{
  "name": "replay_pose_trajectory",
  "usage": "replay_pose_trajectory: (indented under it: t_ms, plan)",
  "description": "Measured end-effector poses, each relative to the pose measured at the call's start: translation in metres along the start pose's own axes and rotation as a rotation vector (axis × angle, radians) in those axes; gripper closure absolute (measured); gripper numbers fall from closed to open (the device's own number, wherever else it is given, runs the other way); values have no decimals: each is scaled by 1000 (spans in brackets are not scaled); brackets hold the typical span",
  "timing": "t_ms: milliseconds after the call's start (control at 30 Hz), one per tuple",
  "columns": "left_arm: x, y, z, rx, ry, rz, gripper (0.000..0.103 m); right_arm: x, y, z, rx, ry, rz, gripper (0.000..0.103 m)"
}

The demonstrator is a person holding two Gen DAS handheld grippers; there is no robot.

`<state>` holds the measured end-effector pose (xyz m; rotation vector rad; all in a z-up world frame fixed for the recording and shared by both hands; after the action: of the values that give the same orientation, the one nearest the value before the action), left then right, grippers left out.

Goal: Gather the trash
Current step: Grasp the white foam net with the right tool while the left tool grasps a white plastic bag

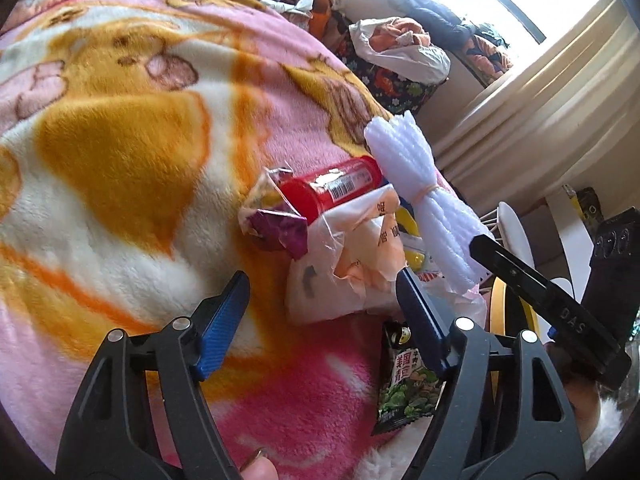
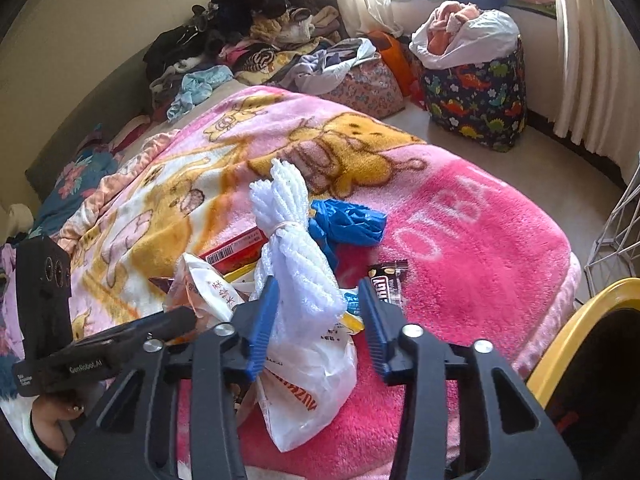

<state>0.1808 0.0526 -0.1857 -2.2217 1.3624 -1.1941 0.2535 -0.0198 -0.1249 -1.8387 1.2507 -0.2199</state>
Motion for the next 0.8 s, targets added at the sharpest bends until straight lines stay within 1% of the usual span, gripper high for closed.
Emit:
replay_pose_trajectory:
  t_ms: [33, 133, 200, 333, 433, 467, 600, 800]
  plan:
    - [0, 0, 2, -3, 5, -5, 36, -1, 1, 1, -1, 1, -5, 76]
    - [-1, -1, 7, -5, 14, -35, 36, -2, 2, 2, 0, -3, -10, 84]
    - [-2, -2, 10, -8, 11, -45, 38, -4, 1, 0, 12, -6, -10, 87]
    - [5, -1, 11, -17, 21, -37, 59, -4, -6, -11, 55, -15, 0, 88]
    - [10, -4, 9, -4, 12, -16, 71, -4, -10, -20, 76, -16, 1, 88]
    - [12, -5, 7, 3, 13, -12, 73, -4, -12, -25, 87, -19, 6, 88]
    - [25, -12, -1, 28, 24, 35, 75, 0, -22, -44, 135, -31, 34, 88]
    - [47, -35, -22, 116, 49, 88, 76, 4, -39, -74, 203, -37, 53, 88]
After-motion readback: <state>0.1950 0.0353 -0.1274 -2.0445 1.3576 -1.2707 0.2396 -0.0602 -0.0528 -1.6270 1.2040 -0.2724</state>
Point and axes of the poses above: each gripper's, at about its wrist camera, not at the fingertips, and z roughly the way its jaws point, x to its right, y to its underside, the point moved 10 cm from there along z, roughly the way its jaws point, and after that the axes turned 12 degrees about x, right-handed, at the moved point
